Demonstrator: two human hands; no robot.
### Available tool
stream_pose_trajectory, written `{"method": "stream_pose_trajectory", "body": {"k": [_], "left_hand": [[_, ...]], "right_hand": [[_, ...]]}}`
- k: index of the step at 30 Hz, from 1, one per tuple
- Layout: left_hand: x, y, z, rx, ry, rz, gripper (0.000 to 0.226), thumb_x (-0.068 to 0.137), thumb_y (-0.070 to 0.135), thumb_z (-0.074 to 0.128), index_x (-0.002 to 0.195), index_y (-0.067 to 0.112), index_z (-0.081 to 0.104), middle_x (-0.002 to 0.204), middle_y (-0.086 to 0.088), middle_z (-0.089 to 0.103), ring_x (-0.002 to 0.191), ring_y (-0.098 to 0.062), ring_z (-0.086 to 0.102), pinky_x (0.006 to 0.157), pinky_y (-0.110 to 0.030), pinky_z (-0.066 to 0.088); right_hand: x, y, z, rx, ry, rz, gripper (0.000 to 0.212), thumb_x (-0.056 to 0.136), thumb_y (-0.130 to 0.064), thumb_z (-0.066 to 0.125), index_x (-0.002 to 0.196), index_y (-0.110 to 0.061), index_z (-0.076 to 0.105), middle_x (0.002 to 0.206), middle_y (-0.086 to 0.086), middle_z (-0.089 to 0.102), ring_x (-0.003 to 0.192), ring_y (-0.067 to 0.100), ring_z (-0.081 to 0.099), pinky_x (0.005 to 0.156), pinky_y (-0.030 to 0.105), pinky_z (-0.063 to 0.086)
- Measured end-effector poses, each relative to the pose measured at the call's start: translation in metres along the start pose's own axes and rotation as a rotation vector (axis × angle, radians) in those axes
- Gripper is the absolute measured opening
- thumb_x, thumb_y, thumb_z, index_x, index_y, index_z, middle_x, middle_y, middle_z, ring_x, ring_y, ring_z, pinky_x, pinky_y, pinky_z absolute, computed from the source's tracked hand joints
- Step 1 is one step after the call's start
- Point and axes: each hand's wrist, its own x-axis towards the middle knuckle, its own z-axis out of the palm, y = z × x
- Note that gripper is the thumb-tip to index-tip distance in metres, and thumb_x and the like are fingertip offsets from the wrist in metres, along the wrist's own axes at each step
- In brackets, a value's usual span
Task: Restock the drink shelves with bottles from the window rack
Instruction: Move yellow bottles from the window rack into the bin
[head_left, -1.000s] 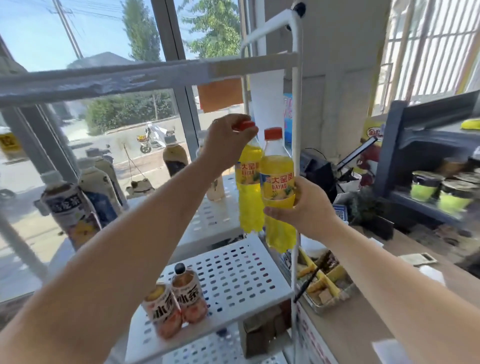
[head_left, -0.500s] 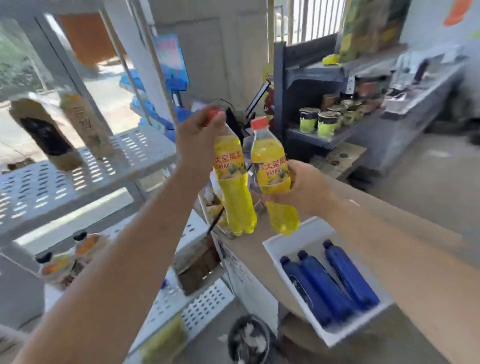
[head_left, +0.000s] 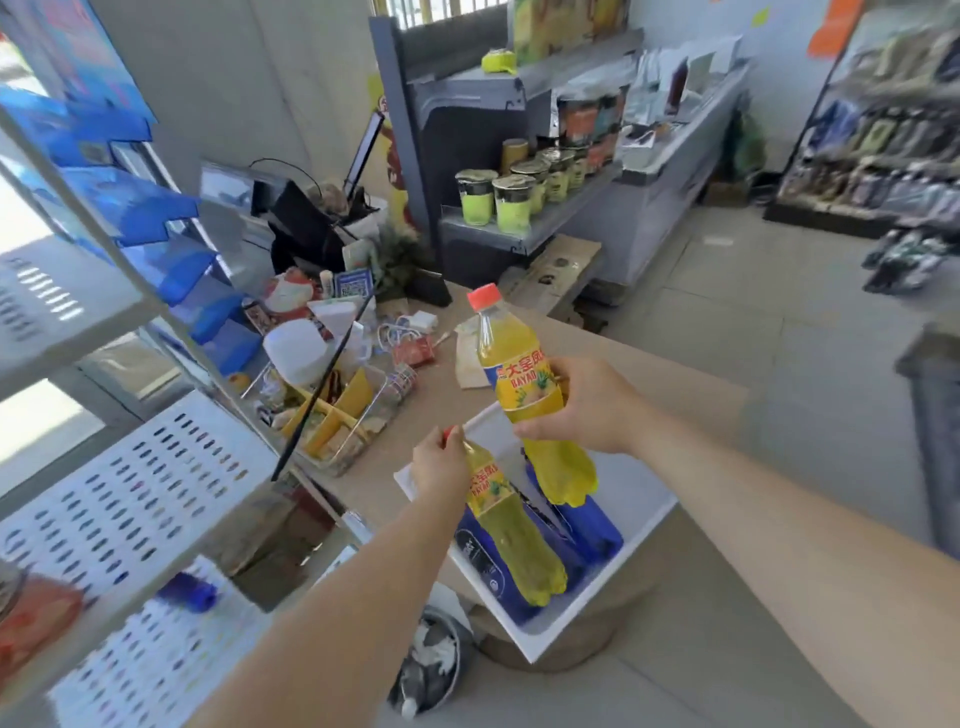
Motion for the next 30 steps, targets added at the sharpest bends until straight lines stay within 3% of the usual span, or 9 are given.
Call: {"method": "stream_pose_trajectory", "body": {"k": [5, 9, 11, 15, 17, 20, 23, 25, 30], "left_hand": [[0.0, -0.013, -0.001, 0.5, -0.116, 0.093, 0.026, 0.1, 0.021, 0.044, 0.083, 0.008, 0.06, 0.078, -0.013, 0.062, 0.087, -0.036, 0.065, 0.071, -0.035, 0.051], [-0.006, 0.008, -0.015, 0.328, -0.072, 0.108, 0.038, 0.095, 0.005, 0.049, 0.131, 0.006, 0.062, 0.123, -0.013, 0.066, 0.097, -0.024, 0.063, 0.069, -0.022, 0.044], [-0.007, 0.013, -0.022, 0.221, -0.052, 0.1, 0.038, 0.096, 0.004, 0.047, 0.13, 0.008, 0.062, 0.127, -0.006, 0.064, 0.086, -0.014, 0.058, 0.06, -0.009, 0.042], [-0.008, 0.005, -0.029, 0.111, -0.035, 0.102, 0.033, 0.095, 0.011, 0.048, 0.122, 0.015, 0.066, 0.121, -0.003, 0.067, 0.102, -0.018, 0.058, 0.074, -0.019, 0.044], [-0.011, 0.0, -0.027, 0.054, -0.046, 0.069, 0.03, 0.095, 0.012, 0.048, 0.116, 0.019, 0.067, 0.115, 0.0, 0.068, 0.099, -0.02, 0.061, 0.07, -0.024, 0.052], [-0.018, -0.006, -0.022, -0.028, -0.048, 0.051, 0.023, 0.095, 0.011, 0.049, 0.106, 0.022, 0.066, 0.108, 0.002, 0.07, 0.093, -0.023, 0.064, 0.084, -0.037, 0.055], [-0.022, -0.011, -0.026, -0.084, -0.043, 0.035, 0.028, 0.094, 0.006, 0.048, 0.109, 0.017, 0.068, 0.107, 0.001, 0.07, 0.087, -0.015, 0.061, 0.076, -0.029, 0.051], [-0.021, -0.01, -0.035, -0.126, -0.017, 0.04, 0.028, 0.093, 0.004, 0.048, 0.105, 0.019, 0.068, 0.106, 0.0, 0.07, 0.091, -0.015, 0.062, 0.071, -0.026, 0.047], [-0.016, 0.005, -0.084, -0.238, 0.058, 0.084, 0.024, 0.092, 0.004, 0.055, 0.104, 0.021, 0.068, 0.098, 0.006, 0.069, 0.097, -0.015, 0.064, 0.088, -0.031, 0.051]], "right_hand": [[0.004, 0.009, 0.005, 0.003, -0.092, 0.031, 0.037, 0.068, -0.031, 0.09, 0.09, -0.038, 0.062, 0.093, -0.013, 0.071, 0.085, 0.0, 0.066, 0.08, 0.026, 0.056], [0.006, 0.026, 0.03, -0.055, -0.194, 0.132, 0.035, 0.071, -0.036, 0.087, 0.095, -0.035, 0.062, 0.09, -0.017, 0.068, 0.082, -0.002, 0.063, 0.07, 0.02, 0.052], [0.009, 0.038, 0.042, -0.127, -0.219, 0.192, 0.039, 0.069, -0.043, 0.087, 0.098, -0.03, 0.066, 0.091, -0.013, 0.069, 0.083, 0.002, 0.064, 0.069, 0.022, 0.052], [0.017, 0.066, 0.062, -0.251, -0.245, 0.327, 0.048, 0.063, -0.052, 0.084, 0.102, -0.026, 0.071, 0.096, -0.005, 0.073, 0.09, 0.015, 0.068, 0.086, 0.037, 0.057], [0.02, 0.08, 0.07, -0.361, -0.249, 0.395, 0.052, 0.06, -0.057, 0.081, 0.099, -0.026, 0.069, 0.096, -0.001, 0.071, 0.089, 0.019, 0.067, 0.082, 0.036, 0.057], [0.016, 0.087, 0.082, -0.497, -0.218, 0.442, 0.035, 0.069, -0.049, 0.072, 0.085, -0.019, 0.062, 0.088, 0.003, 0.066, 0.082, 0.022, 0.065, 0.062, 0.028, 0.048], [0.015, 0.076, 0.085, -0.511, -0.089, 0.371, 0.031, 0.08, -0.047, 0.064, 0.091, -0.019, 0.056, 0.085, 0.0, 0.061, 0.074, 0.019, 0.059, 0.051, 0.026, 0.037], [0.022, 0.06, 0.084, -0.346, -0.03, 0.301, 0.025, 0.081, -0.044, 0.063, 0.084, -0.02, 0.056, 0.081, -0.003, 0.06, 0.072, 0.019, 0.058, 0.055, 0.029, 0.042], [0.043, -0.021, 0.099, -0.06, -0.058, -0.038, 0.013, 0.085, -0.031, 0.068, 0.083, -0.018, 0.065, 0.075, -0.007, 0.062, 0.072, 0.01, 0.056, 0.065, 0.025, 0.045]]}}
